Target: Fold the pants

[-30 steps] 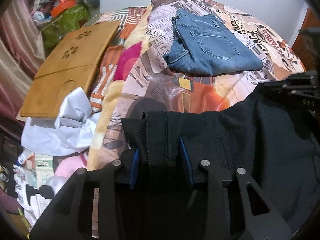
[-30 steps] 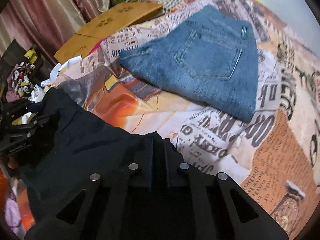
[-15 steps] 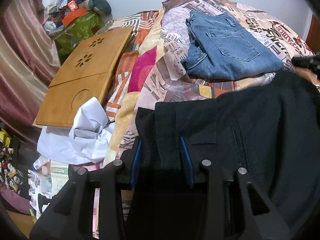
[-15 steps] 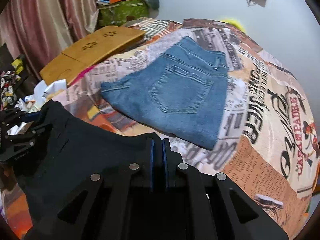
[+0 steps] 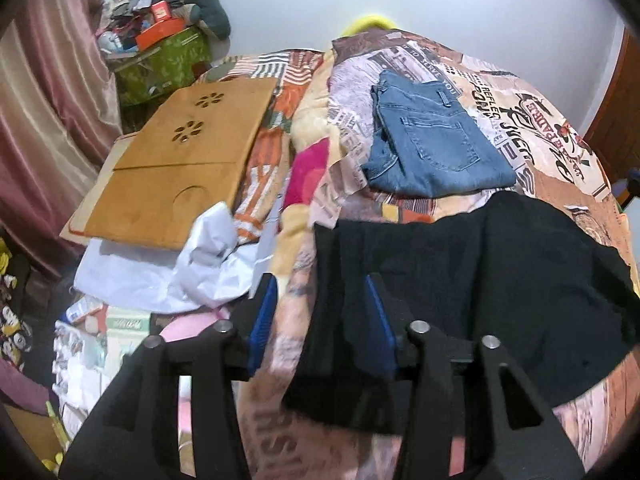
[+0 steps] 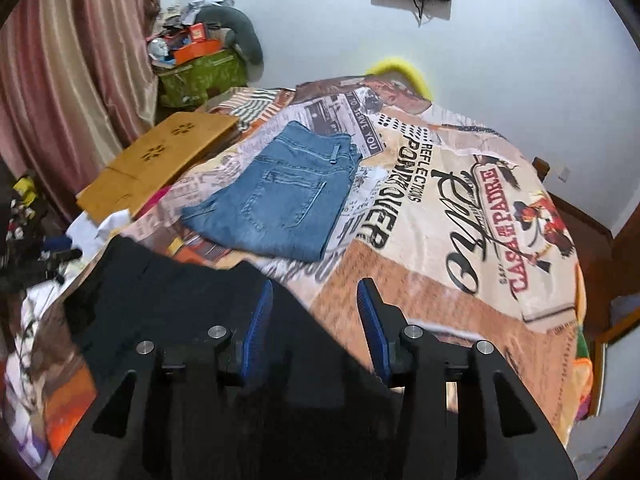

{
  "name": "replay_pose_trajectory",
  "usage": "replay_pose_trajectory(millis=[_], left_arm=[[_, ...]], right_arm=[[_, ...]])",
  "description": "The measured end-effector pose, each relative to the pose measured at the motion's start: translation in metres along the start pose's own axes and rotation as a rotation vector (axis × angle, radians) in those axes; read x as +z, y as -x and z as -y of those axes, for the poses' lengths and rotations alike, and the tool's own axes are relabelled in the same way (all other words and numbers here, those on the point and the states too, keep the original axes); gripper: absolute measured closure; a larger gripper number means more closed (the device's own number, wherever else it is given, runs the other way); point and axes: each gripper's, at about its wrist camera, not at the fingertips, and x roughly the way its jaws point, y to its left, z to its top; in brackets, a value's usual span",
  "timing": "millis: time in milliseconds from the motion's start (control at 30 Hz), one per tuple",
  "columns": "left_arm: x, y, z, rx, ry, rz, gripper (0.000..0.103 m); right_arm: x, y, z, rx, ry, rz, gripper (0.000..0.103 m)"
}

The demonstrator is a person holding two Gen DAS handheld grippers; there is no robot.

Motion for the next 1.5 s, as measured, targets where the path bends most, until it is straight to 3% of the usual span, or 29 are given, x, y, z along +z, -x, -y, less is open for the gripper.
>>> replay_pose_trajectory(millis=[100,267,433,600,667,800,933,1033,1133,1300,1500], left_arm=[[-0.015,0.007,-0.006,0.007,0.019,-0.025,0.048],[-0.046,-0.008,-0.013,-0.056,0.109,-0.131,0.047],[-0.074,-0.024,0.006,-0.111,0.137,-0.198,0.047],[-0.082,-0.035,0.019,-0.059,0.156,-0.182,0.051],[-0.082,-0.036,0.022,0.009,0.141,-0.164,0.070],[-0.077,-0.032,0.016,0.020,0.136,-0.143,0.073],[-0.073,-0.030,0.014,0.014,0.123,-0.189,0.070],[-0.067,-0.010,0.020,0.060,0.083,-0.152,0.057],[-0.063,0.013,0.031,0.017,0.043,-0.096,0.047],[-0.057,0.036,0.083,-0.104,-0.103,-0.056,0.046],[-0.069,0.019,0.153,-0.207,-0.270,-0.118,0.046]], right_arm=[[-0.020,0.021,-0.004,0.017,0.014,0.008,0.062],[-0.048,0.038,-0.012,0.035,0.024,0.003,0.049],[-0.077,0.038,-0.022,0.058,0.021,-0.043,0.049],[-0.107,0.024,-0.036,0.093,0.031,-0.125,0.049],[-0.115,0.019,-0.043,0.101,0.041,-0.148,0.049],[-0.123,0.015,-0.054,0.120,0.061,-0.165,0.049],[-0.123,0.019,-0.056,0.099,0.093,-0.148,0.049],[-0.124,0.020,-0.051,0.085,0.096,-0.141,0.049],[-0.129,0.017,-0.043,0.068,0.094,-0.158,0.049],[-0.136,0.013,-0.035,0.065,0.091,-0.181,0.049],[-0.140,0.013,-0.033,0.089,0.066,-0.160,0.049]])
